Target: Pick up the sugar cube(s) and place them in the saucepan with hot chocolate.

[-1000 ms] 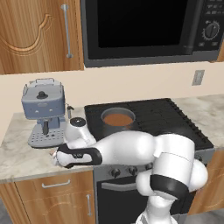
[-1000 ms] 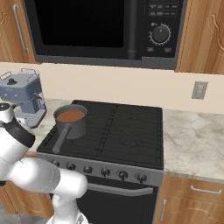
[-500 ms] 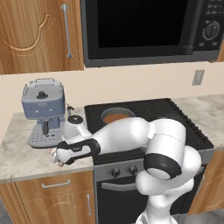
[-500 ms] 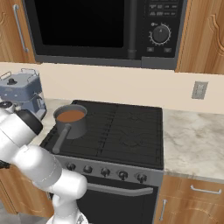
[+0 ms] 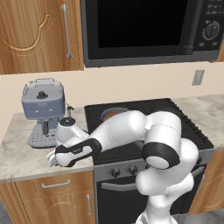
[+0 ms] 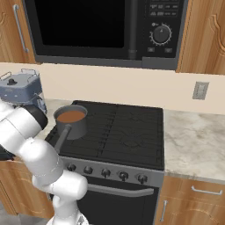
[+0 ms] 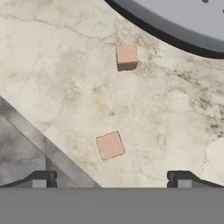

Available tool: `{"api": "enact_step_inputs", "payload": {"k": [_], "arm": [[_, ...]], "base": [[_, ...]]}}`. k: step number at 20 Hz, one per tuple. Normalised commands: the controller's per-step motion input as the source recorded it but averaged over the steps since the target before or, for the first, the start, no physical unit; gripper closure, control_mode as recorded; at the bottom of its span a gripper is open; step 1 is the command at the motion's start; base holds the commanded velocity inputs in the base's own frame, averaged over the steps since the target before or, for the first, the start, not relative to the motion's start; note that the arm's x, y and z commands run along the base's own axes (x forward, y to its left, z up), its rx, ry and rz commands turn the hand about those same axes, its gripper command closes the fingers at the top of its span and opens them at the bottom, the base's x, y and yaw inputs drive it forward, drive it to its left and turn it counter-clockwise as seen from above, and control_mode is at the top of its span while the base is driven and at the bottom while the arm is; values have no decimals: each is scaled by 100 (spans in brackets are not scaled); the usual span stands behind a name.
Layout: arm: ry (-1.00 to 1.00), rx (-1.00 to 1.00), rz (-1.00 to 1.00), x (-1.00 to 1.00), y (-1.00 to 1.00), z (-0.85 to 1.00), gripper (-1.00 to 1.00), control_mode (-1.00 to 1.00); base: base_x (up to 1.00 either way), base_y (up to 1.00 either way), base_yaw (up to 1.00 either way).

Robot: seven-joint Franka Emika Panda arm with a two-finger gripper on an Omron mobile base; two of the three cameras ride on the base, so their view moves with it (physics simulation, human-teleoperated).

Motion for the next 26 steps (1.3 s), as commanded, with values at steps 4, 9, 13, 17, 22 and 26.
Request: {"api": "enact_step_inputs", "payload": {"k": [4, 9, 13, 17, 22, 26], "arm": [[5, -2, 0, 0, 10, 0, -100, -100], [8, 0, 0, 7, 0, -8, -100, -100], [9, 0, 0, 6, 8, -20, -100, -100], [6, 0, 0, 0, 1, -28, -100, -100], [1, 0, 0, 0, 0, -23, -100, -100], [0, 0, 0, 0, 0, -11, -100, -100]], "base": [[0, 0, 0], [0, 0, 0], [0, 0, 0], [0, 0, 0], [0, 0, 0], [0, 0, 0]]}}
